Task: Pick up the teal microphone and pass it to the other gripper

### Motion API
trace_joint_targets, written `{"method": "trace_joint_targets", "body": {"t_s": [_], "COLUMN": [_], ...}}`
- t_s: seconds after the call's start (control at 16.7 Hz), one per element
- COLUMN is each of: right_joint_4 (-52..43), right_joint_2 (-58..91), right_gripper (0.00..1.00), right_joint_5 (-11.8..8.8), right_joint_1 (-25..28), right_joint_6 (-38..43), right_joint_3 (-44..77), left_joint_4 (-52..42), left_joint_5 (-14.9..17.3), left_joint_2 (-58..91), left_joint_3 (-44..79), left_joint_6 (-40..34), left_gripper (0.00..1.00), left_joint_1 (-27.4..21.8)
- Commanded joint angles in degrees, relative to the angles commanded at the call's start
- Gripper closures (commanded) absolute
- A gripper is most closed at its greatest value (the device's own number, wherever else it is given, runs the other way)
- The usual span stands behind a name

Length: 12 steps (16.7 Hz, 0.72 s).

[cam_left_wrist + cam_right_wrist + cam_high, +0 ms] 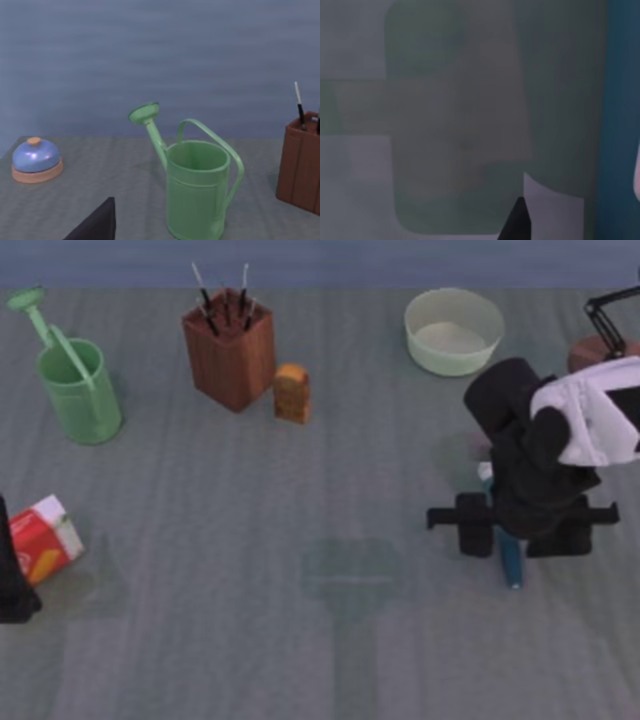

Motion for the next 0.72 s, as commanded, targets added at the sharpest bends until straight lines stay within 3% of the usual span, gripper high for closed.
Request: {"method": "trace_joint_targets", "body": {"t_s": [0.24,0.3,0.42,0.72], "right_joint_4": [0.0,-2.1,-1.4,10.3], "right_joint_2": [0.0,-3.7,-3.9,-6.2], "right_gripper": [1.0,1.0,1.0,1.0], "right_joint_5": [0.0,1.3,1.1,-2.4], "right_joint_1": [0.0,0.2,0.2,0.5], "right_joint_6": [0.0,-0.8,-1.0,-4.6], "right_joint_3": [0.0,1.4,1.2,-1.3], "left_joint_4": [0.0,0.0,0.0,0.0], "left_joint_5": [0.0,0.0,0.0,0.0], "left_joint_2": [0.0,0.0,0.0,0.0], "left_joint_3": [0.0,0.0,0.0,0.0], "left_joint_6": [0.0,0.0,0.0,0.0], "left_gripper": [0.0,0.0,0.0,0.0], "left_joint_1": [0.0,0.0,0.0,0.0]}}
